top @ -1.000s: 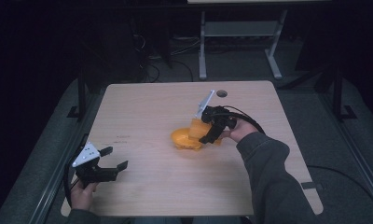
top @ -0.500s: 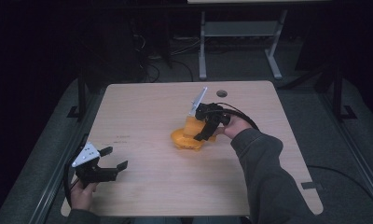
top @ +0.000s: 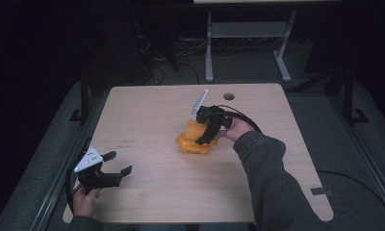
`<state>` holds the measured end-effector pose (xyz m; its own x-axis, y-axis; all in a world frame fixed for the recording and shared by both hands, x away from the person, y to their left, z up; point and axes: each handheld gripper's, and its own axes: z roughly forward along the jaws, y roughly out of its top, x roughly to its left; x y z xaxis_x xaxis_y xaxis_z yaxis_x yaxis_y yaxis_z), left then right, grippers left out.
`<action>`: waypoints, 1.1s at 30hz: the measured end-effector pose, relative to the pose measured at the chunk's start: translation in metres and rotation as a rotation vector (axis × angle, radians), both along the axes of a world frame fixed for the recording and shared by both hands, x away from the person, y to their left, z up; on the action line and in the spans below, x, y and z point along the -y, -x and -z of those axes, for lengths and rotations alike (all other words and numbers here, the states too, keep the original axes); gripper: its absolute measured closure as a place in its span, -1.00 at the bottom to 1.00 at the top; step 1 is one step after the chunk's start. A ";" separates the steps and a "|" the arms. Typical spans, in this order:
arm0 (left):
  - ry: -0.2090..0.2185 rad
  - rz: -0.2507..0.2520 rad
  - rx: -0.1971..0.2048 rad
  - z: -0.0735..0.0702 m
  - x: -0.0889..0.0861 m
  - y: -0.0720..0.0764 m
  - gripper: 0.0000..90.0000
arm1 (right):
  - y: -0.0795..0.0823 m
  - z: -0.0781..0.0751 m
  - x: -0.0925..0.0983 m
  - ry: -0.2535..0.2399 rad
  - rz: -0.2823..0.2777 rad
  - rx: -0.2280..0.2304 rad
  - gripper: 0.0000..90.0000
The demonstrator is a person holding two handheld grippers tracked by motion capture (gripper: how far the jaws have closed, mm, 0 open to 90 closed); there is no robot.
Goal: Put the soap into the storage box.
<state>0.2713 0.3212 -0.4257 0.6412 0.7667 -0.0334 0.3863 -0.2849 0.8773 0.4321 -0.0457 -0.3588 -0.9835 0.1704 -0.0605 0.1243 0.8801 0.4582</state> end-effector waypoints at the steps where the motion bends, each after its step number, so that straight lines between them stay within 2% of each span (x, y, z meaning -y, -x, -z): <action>1: 0.000 0.000 0.000 0.000 0.000 0.000 -0.69 | 0.000 0.000 0.000 0.000 0.000 0.000 -0.54; 11: -0.002 0.002 0.001 0.000 -0.001 0.000 -0.69 | -0.004 0.007 -0.009 0.006 -0.015 -0.018 -0.54; 15: -0.003 0.004 0.002 0.000 -0.001 0.000 -0.69 | -0.005 0.007 -0.012 -0.006 -0.028 -0.018 -0.54; 33: -0.011 0.005 -0.001 0.000 -0.002 0.000 -0.69 | -0.010 0.023 -0.025 0.030 -0.040 -0.042 -0.54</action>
<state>0.2716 0.3229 -0.4254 0.6450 0.7638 -0.0250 0.3853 -0.2968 0.8738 0.4426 -0.0208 -0.3819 -0.9913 0.1296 -0.0240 0.1071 0.8982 0.4264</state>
